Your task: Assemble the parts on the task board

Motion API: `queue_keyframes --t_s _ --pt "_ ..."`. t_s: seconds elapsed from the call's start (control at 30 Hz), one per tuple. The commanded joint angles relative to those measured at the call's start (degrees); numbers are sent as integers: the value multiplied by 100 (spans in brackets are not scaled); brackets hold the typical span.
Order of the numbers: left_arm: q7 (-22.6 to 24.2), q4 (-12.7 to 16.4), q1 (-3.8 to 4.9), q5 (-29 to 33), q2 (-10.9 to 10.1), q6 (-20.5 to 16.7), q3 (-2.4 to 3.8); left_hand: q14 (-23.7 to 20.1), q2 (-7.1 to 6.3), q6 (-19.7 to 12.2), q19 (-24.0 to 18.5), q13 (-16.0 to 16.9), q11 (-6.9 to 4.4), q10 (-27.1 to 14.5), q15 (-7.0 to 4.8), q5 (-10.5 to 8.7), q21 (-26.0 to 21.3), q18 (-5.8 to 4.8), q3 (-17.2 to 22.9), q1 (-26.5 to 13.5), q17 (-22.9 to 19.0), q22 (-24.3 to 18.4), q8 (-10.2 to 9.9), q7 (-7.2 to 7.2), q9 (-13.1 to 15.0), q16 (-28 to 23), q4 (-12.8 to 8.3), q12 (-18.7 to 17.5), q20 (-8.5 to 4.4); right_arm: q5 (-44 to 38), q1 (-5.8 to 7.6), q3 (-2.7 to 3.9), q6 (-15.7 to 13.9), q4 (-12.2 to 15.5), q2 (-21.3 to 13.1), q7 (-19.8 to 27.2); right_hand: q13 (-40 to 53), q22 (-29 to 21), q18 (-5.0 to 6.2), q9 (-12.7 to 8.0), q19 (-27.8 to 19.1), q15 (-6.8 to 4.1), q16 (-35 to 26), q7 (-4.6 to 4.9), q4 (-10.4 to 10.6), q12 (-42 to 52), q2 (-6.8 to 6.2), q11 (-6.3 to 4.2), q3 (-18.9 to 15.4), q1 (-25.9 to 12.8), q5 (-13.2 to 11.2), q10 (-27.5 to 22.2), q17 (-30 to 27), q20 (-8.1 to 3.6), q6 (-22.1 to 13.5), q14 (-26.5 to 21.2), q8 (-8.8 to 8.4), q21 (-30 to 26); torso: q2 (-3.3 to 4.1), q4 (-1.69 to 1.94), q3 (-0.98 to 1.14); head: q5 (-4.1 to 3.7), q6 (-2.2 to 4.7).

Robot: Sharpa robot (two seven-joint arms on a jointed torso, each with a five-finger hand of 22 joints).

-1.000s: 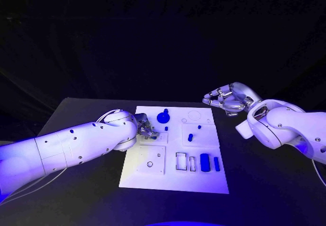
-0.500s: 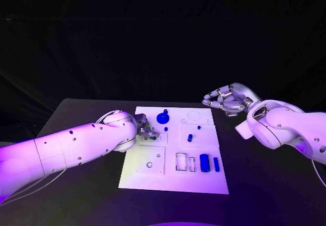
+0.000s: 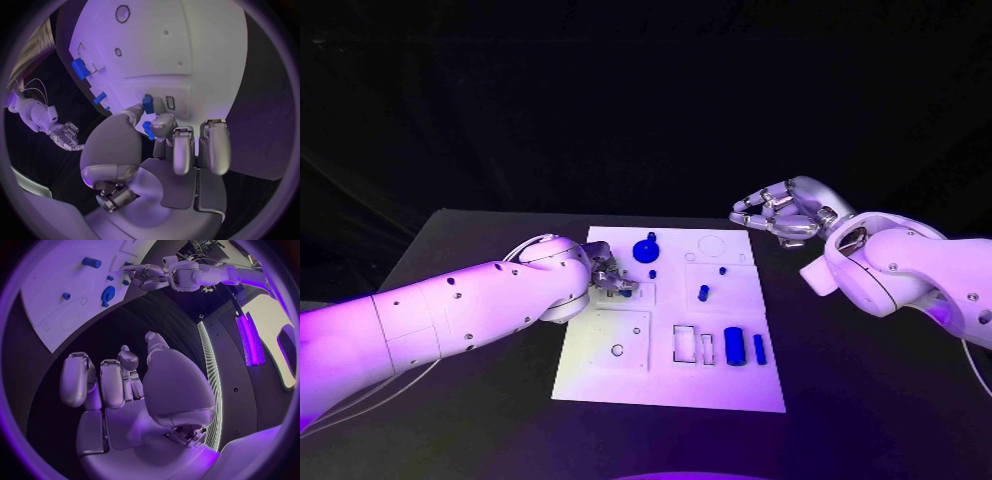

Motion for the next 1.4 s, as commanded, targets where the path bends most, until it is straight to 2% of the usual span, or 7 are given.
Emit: queue_keyframes --t_s 0.03,0.5,1.0,1.4 --pt "-91 5 -27 19 -6 18 -20 557 -12 21 42 3 2 33 -46 32 7 -49 -21 -57 1354 340 -9 24 -209 30 -5 30 -1 -38 -4 -1 93 0 2 9 -4 464 67 -8 6 -43 -18 26 -16 29 3 -9 -32 27 -26 -14 4 -18 20 161 24 -29 -3 3 4 11 0" --pt "-102 76 17 19 -35 37 -13 558 -12 24 49 11 1 37 -47 32 12 -51 -39 -62 1356 352 -8 23 -210 32 -4 37 -1 -44 -4 -1 103 -2 2 5 -3 464 67 -8 6 -42 -16 26 -19 32 -4 -9 -43 30 -33 -13 6 -18 19 161 26 -31 -2 2 2 26 22" --pt "-106 120 25 19 -31 8 -9 558 2 34 61 22 -3 44 -49 38 21 -56 -58 -55 1357 372 -4 17 -211 33 -6 46 -3 -98 -4 -1 86 -18 3 -23 -7 463 68 -8 5 -42 -25 25 -31 31 -13 -10 -63 47 -56 -14 -1 -18 18 159 31 -38 1 -2 0 34 40" --pt "-124 214 56 19 -51 5 34 559 9 38 70 34 -5 50 -50 39 29 -59 -62 -50 1358 388 -2 15 -211 33 -7 57 -3 -103 -4 -1 86 -31 9 -25 -4 463 68 -8 5 -42 -23 25 -31 35 -14 -9 -68 46 -61 -11 2 -18 19 160 32 -39 1 2 -2 40 43"
